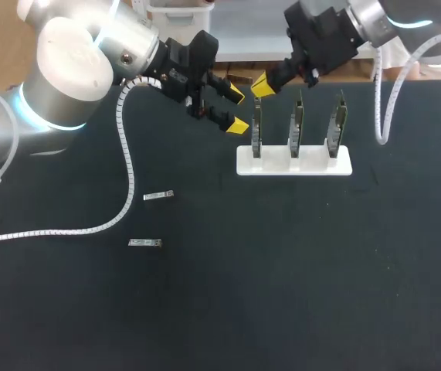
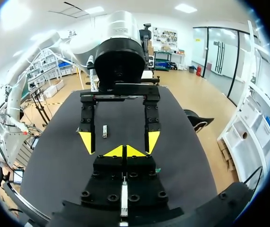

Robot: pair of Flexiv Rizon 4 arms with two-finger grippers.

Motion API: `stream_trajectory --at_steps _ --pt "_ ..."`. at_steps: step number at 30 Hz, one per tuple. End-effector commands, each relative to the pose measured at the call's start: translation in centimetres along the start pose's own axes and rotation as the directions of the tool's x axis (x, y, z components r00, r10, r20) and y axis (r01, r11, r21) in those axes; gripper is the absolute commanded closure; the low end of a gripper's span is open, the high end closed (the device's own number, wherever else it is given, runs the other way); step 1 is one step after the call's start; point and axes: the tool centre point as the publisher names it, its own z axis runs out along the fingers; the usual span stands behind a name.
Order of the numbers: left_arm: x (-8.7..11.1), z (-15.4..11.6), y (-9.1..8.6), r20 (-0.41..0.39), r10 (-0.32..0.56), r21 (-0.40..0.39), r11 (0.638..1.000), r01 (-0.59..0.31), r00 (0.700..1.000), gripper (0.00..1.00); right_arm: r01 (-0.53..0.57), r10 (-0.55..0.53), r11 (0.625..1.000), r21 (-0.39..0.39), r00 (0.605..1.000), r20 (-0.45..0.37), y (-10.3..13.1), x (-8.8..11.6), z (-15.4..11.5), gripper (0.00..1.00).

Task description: Pick up the optical module with the left hand, and insert it into the network port with the right hand.

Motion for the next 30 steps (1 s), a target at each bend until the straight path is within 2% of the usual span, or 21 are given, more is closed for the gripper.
stream_trajectory --at_steps 1,15,30 --pt "-0.1 0.0 0.1 -0.003 -0.001 0.003 1.0 0.001 1.0 0.0 -0.005 0.005 1.0 -0.002 1.0 -0.001 -0.4 -0.1 0.3 1.0" --pt "-0.1 0.0 0.1 -0.003 -0.001 0.003 1.0 0.001 1.0 0.0 -0.032 0.032 0.999 0.019 0.999 -0.009 -0.9 0.6 0.4 1.0" --pt "-0.1 0.0 0.1 -0.003 -0.001 0.003 1.0 0.001 1.0 0.0 -0.048 0.048 0.999 0.006 0.999 -0.024 -1.0 1.2 0.8 1.0"
